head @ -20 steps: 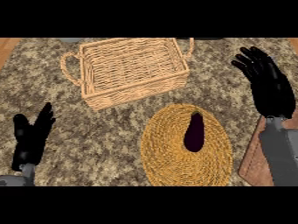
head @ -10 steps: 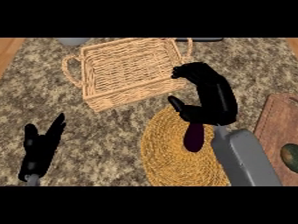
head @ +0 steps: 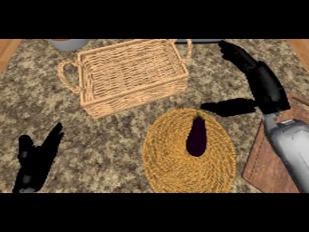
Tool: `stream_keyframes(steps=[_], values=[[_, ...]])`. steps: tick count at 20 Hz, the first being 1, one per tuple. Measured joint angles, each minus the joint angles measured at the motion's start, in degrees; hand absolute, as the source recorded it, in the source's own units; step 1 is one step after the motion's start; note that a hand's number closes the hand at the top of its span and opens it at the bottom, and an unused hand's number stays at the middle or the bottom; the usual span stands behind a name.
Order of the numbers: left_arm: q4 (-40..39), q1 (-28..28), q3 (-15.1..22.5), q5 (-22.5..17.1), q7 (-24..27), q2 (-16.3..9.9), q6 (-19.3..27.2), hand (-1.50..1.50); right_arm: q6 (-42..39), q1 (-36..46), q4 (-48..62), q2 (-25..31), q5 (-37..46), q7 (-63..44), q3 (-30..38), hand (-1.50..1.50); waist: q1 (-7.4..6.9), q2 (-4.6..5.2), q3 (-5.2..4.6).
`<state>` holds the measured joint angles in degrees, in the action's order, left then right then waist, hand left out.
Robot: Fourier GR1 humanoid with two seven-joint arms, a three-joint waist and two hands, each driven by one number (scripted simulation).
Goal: Pick the eggplant from the placemat and place it in the basket
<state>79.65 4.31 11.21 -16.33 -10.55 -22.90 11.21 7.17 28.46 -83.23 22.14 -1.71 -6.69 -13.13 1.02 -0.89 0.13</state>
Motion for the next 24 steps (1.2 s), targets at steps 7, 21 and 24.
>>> stream_keyframes(steps=[7, 21, 24], values=[[0.26, 1.15, -0.66, -0.21, 0.82, 0.09, -0.84, 0.00, -16.04, 3.37, -6.35, 18.33, -4.02, -12.46, 4.73, -1.50, 0.48, 0.04, 0.13], [0.22, 0.41, -1.35, 1.07, 0.03, 1.37, -2.12, 0.00, -45.06, -1.85, -8.77, 34.50, -16.03, -17.72, 11.28, -1.50, -0.60, 0.46, 0.25], [0.35, 0.25, -1.63, 1.61, -0.48, 1.65, -2.63, 0.00, -45.72, -3.74, -9.85, 32.87, -14.88, -17.29, 12.25, -1.50, -0.81, 0.48, 0.28]])
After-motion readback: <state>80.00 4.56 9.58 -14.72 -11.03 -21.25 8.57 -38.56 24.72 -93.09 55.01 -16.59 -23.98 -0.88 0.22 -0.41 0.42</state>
